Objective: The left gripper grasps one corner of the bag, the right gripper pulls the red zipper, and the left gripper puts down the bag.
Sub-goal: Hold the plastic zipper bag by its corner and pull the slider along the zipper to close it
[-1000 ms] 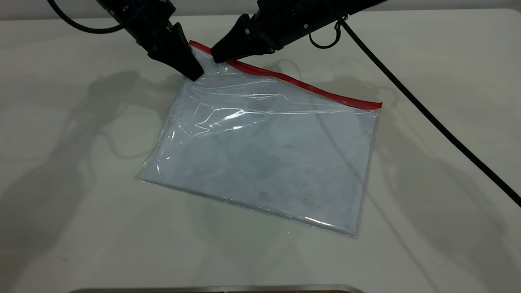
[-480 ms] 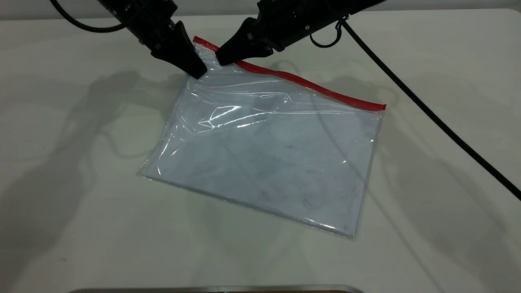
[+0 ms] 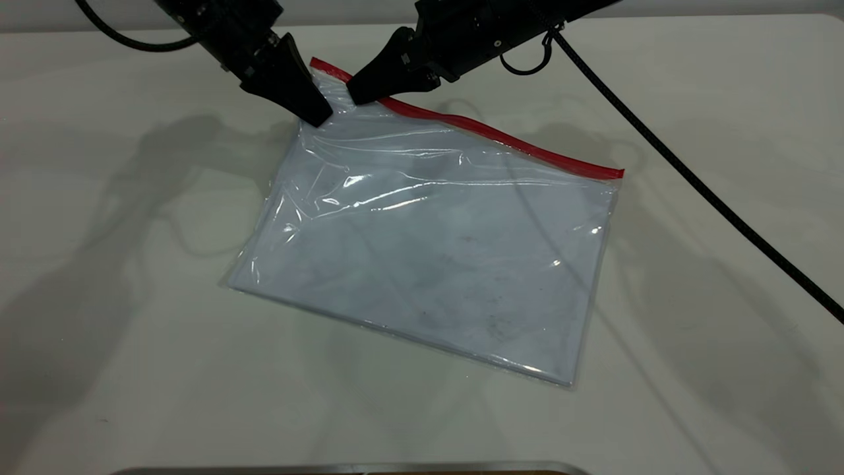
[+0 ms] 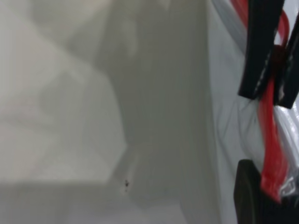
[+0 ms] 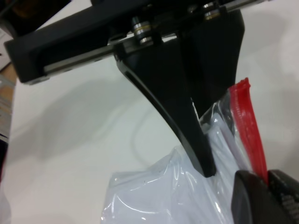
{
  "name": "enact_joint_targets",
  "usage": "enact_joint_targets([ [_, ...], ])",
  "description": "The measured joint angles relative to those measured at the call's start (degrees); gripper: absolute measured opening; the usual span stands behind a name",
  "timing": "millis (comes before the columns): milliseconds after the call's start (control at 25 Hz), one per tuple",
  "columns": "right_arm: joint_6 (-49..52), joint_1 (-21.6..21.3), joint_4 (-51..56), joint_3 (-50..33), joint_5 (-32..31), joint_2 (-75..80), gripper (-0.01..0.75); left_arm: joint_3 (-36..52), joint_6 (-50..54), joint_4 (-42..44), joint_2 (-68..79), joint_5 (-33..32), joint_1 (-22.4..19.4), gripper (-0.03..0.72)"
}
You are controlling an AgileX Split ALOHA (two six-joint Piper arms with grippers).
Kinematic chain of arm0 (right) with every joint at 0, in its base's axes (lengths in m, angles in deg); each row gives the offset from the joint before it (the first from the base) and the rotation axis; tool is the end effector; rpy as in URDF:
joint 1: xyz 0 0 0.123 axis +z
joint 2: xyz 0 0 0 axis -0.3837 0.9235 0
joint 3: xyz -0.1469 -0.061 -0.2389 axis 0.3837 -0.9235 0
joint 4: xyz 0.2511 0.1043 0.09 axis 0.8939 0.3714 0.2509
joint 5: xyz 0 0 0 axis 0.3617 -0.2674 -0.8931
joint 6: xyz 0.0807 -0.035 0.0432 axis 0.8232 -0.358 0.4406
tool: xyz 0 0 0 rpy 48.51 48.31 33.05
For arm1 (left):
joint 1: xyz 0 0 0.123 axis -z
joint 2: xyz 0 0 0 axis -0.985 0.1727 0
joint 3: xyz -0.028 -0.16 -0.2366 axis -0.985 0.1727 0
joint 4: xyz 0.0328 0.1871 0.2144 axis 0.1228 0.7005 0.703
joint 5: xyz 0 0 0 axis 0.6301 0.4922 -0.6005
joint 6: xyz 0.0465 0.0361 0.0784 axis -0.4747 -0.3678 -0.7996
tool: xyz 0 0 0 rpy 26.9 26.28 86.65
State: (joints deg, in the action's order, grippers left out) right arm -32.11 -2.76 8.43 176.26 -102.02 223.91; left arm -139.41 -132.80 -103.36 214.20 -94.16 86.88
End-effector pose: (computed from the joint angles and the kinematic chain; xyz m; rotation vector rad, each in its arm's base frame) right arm 0.5024 0.2661 -0.0013 -1.0993 2.0363 1.1964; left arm 0.5165 -0.1263 0.0261 1.5174 2.1662 -0.8376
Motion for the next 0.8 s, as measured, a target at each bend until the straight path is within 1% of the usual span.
enact_joint_targets([
  [400,-1.0,-3.0,3.8,0.5,-0.4,0.0,0.031,0.0,-2.1,-14.2,0.2,-1.1,-4.2,0.053],
  [600,-1.0,-3.7,1.6,0.8,-0.1,0.0,0.033,0.1,-4.3,-18.3,0.4,-1.1,-4.7,0.052],
  [800,-0.3,-4.7,1.6,0.8,-0.3,0.6,0.037,0.1,-6.6,-22.3,1.1,-1.0,-5.0,0.051],
])
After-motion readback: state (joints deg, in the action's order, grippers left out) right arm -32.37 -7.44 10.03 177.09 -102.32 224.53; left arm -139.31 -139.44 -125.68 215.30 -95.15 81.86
